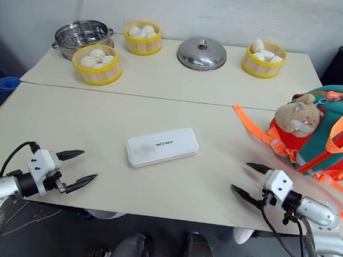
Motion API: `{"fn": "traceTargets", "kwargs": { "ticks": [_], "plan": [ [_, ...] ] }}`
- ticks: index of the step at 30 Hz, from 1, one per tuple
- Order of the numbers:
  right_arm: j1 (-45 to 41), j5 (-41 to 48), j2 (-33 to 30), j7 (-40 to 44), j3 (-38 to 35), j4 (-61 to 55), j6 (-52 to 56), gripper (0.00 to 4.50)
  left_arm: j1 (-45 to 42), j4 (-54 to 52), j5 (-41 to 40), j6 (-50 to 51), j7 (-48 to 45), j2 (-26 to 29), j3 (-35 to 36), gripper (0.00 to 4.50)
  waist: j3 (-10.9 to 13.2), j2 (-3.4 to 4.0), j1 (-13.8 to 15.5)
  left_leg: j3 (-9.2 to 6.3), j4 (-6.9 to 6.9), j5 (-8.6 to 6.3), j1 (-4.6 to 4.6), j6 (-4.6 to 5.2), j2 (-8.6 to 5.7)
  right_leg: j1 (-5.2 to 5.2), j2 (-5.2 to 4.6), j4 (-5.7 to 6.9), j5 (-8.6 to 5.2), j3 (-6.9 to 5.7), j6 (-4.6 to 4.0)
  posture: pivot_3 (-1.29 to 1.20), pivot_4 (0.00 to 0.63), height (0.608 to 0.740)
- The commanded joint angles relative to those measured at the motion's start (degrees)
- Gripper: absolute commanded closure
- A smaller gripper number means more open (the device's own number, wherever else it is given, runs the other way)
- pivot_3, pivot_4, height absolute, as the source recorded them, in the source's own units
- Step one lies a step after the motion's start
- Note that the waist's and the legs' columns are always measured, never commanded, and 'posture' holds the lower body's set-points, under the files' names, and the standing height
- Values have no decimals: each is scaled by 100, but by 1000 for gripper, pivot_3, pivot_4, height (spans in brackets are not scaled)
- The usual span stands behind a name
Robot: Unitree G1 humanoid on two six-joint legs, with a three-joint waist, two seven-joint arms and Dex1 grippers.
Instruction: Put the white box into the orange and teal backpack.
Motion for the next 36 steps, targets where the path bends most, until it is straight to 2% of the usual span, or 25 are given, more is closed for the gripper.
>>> {"fn": "traceTargets", "kwargs": {
  "ticks": [1, 4, 6, 8, 9, 12, 16, 17, 20, 22, 23, 27, 31, 36],
  "plan": [
    [2, 119, 25, -23, -77, -237, 43, 33, -9, -262, -148, 161, -8, 92, 50, 0, 0, 0, 0, 0, 0, 0, 0, 0, 0, 0, 0, 1, 0, 0, 0, 0, 150, 740],
    [-111, 248, 66, -82, -88, -393, 275, 33, -88, -423, -380, 444, 29, 25, 144, 0, 0, 0, 8, 0, 7, 1, 1, 1, 0, 2, 0, 7, 0, 0, 0, 0, 150, 740],
    [-386, -1, 46, -296, 37, -635, 433, 33, -92, -593, -390, 750, 35, 134, 80, 0, 0, 0, -5, 0, 10, 2, 2, 1, 0, 3, 0, 11, 0, 0, 0, 0, 150, 740],
    [-821, -325, 71, -618, 268, -799, 929, 411, -115, -737, -425, 998, -82, 249, -41, 0, 0, 0, -41, 0, 14, 4, 4, 0, 0, 1, 0, 20, 0, 2, 0, 0, 150, 740],
    [-1057, -425, 147, -786, 384, -793, 1226, 609, -188, -724, -369, 1119, -67, 297, -133, 407, 1, 1, -52, 0, 15, 8, 7, -4, 0, 0, 0, 26, 1, 3, -1, 0, 150, 740],
    [-1559, -603, 349, -920, 728, -631, 1669, 1647, -570, -583, -209, 1338, 147, 244, -406, 1235, 0, 1, -11, -2, 13, 19, 13, -13, -1, -2, -1, 38, 1, 3, -10, 0, 150, 740],
    [-2281, -1025, 750, -1302, 1127, -306, 1905, 3153, -1050, -811, -20, 1744, 496, -23, -1013, 2588, 0, 1, 13, -9, 5, 25, 3, -23, -1, -12, 0, 45, -3, -7, -19, 0, 150, 740],
    [-2420, -1102, 836, -1344, 1211, -213, 1883, 3387, -1177, -843, 41, 1826, 627, -127, -1131, 2791, 0, 1, 6, -8, 7, 25, 3, -23, -3, -12, -1, 46, -3, -7, -19, 0, 150, 740],
    [-2712, -1254, 989, -1360, 1375, 80, 1725, 4445, -1419, -798, 335, 1823, 899, -273, -1352, 3769, 0, 0, 5, -6, 17, 24, -7, -18, -5, -14, -2, 47, 0, -8, -13, 0, 150, 740],
    [-2965, -1363, 1063, -1384, 1454, 359, 1621, 4500, -1534, -767, 471, 1848, 1045, -331, -1445, 4351, 1, 0, -8, -6, 18, 23, -8, -17, -5, -14, -1, 47, 0, -9, -13, 0, 150, 740],
    [-3095, -1363, 1126, -1394, 1463, 483, 1598, 4500, -1578, -784, 422, 1895, 1077, -382, -1440, 4474, 1, 0, -12, -4, 18, 22, -8, -16, -5, -14, -1, 47, 0, -9, -13, 0, 150, 740],
    [-3389, -1275, 1212, -933, 1629, 739, 1681, 4500, -1655, -804, 466, 1837, 911, -318, -1631, 4474, 0, 0, -36, -4, 17, 25, -4, -20, -2, -14, 3, 53, 0, -9, -13, 0, 150, 740],
    [-3437, -1234, 1203, -422, 1857, 723, 1859, 4500, -1732, -760, 249, 1949, 838, -504, -1693, 4474, 0, 0, -12, -6, 19, 31, -2, -22, -2, -13, 2, 57, 0, -10, -13, 0, 150, 740],
    [-3032, -887, 1134, -1, 1813, -65, 2115, 4500, -1848, -641, 303, 1810, 779, -628, -1777, 4474, 0, 0, 4, -9, 22, 32, -3, -21, -3, -12, 1, 58, 0, -12, -13, 0, 150, 740]
  ]
}}
